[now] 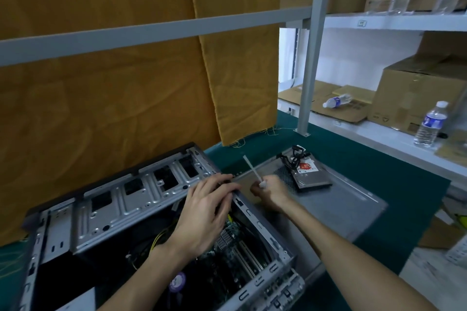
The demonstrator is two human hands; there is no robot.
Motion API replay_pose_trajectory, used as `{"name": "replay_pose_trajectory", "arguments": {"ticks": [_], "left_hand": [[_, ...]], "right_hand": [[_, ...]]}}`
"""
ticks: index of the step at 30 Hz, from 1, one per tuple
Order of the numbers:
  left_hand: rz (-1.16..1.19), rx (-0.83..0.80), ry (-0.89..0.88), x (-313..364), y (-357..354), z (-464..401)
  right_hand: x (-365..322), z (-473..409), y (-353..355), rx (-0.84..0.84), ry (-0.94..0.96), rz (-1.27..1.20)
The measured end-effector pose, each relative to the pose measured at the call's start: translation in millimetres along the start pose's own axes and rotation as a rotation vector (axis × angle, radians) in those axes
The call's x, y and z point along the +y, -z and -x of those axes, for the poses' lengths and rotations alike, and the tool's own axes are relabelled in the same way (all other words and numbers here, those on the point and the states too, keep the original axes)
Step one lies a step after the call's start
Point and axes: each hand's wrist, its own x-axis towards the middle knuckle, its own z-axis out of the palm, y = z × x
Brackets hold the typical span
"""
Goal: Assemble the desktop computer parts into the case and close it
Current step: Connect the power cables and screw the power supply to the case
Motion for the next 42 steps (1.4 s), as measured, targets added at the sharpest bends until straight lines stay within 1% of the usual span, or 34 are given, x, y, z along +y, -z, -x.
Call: {"name": "replay_pose_trajectory", "arguments": {"ticks": [2,3,6,8,10,11,13,15,17,21,23,27,30,32,35,39,42], "left_hand": [[0.034,0.007,0.027,4,1,-1],[0.074,0.015,0.053,8,2,-2],[0.31,0.117,0.145,22,7,-5],[0.492,0.206,0.199,33,15,-8],[0.681,0.245,0.228,45,26,-11],[0.758,0.238,0.23,52,32,-11],[0.836,0.209,0.195,63,43,-9],[0.893,0.198,0.162,72,53,1],[0.94,0.162,0.169,76,63,16],[1.072,-0.03,0.335,77,78,53],[1.14,-0.072,0.385,75,82,73],[1.282,0.053,0.453,77,90,104],[1.446,0.177,0.522,77,99,118],[1.49,0.209,0.522,78,108,126],[1.511,0.259,0.535,82,118,142],[1.476,0.289,0.541,87,125,171],[1.456,0.308,0.559,88,128,195]], "right_hand": [[-11,12,14,0.053,-0.063,-0.357],[-17,20,23,0.041,-0.066,-0.499],[-41,48,49,-0.083,0.018,-0.762],[-58,68,60,-0.159,0.056,-0.87],[-76,90,65,-0.241,0.083,-0.91],[-83,101,65,-0.28,0.096,-0.92],[-93,122,61,-0.331,0.111,-0.947],[-98,143,55,-0.333,0.107,-0.977],[-97,161,48,-0.323,0.114,-0.981],[-92,197,31,-0.304,0.154,-0.903],[-93,215,20,-0.274,0.168,-0.858],[-96,248,0,-0.248,0.147,-0.746],[-95,274,-12,-0.329,0.179,-0.658],[-95,291,-18,-0.387,0.197,-0.606],[-92,312,-27,-0.443,0.204,-0.549],[-88,338,-39,-0.452,0.273,-0.442],[-84,357,-48,-0.466,0.302,-0.407]]}}
